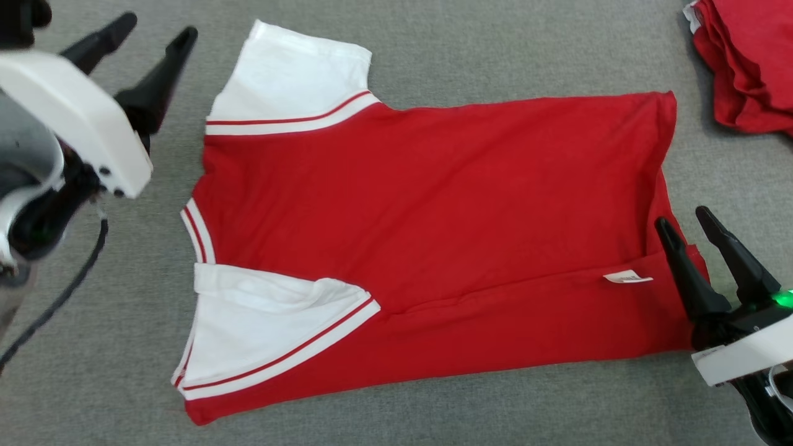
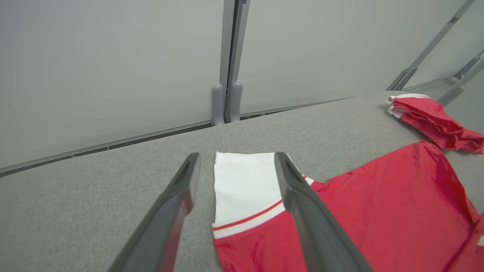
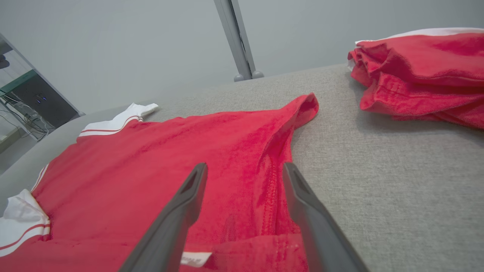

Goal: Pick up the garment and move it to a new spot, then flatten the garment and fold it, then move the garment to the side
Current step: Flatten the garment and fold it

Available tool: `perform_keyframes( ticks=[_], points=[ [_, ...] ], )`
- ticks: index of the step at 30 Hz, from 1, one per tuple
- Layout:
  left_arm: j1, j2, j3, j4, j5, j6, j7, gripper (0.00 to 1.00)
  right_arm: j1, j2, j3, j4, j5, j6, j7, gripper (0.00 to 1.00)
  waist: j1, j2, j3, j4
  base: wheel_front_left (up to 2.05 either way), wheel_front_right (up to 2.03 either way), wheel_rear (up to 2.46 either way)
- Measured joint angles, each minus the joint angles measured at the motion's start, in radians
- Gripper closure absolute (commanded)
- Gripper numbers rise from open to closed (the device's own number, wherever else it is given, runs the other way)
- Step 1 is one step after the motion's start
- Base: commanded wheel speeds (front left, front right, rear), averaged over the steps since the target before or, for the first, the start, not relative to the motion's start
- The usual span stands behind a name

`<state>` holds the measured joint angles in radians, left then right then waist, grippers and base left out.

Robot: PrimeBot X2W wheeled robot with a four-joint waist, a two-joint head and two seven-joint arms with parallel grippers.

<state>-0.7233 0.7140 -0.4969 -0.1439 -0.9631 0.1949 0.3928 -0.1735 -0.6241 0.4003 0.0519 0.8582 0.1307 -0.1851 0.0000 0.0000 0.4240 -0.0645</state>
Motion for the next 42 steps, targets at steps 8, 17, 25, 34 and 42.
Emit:
perform_keyframes(
  ticks=[8,17,25,34,42],
  points=[
    [-0.372,-0.049,-0.149,0.324,0.085,-0.107,0.279,0.00,-0.091,0.060,0.062,0.030,-0.015,0.000,-0.033,0.00,0.0000,0.0000,0.121,-0.126,0.00,0.00,0.00],
    [-0.472,-0.021,-0.216,0.512,0.160,-0.151,0.362,0.00,-0.115,0.097,0.117,0.071,0.005,0.000,-0.066,0.00,0.0000,0.0000,0.192,-0.235,0.00,0.00,0.00],
    [-0.506,-0.004,-0.240,0.578,0.207,-0.155,0.368,0.00,-0.141,0.108,0.136,0.088,0.010,0.000,-0.075,0.00,0.0000,0.0000,0.220,-0.258,0.00,0.00,0.00],
    [-0.532,-0.013,-0.242,0.610,0.209,-0.160,0.358,0.08,-0.151,0.118,0.126,0.084,0.010,0.000,-0.078,0.00,0.0000,0.0000,0.235,-0.262,0.00,0.00,0.00],
    [-0.531,-0.029,-0.241,0.589,0.148,-0.187,0.418,1.00,-0.155,0.116,0.108,0.081,0.002,0.000,-0.078,0.00,0.0000,0.0000,0.238,-0.268,0.00,0.00,0.00]
  ],
)
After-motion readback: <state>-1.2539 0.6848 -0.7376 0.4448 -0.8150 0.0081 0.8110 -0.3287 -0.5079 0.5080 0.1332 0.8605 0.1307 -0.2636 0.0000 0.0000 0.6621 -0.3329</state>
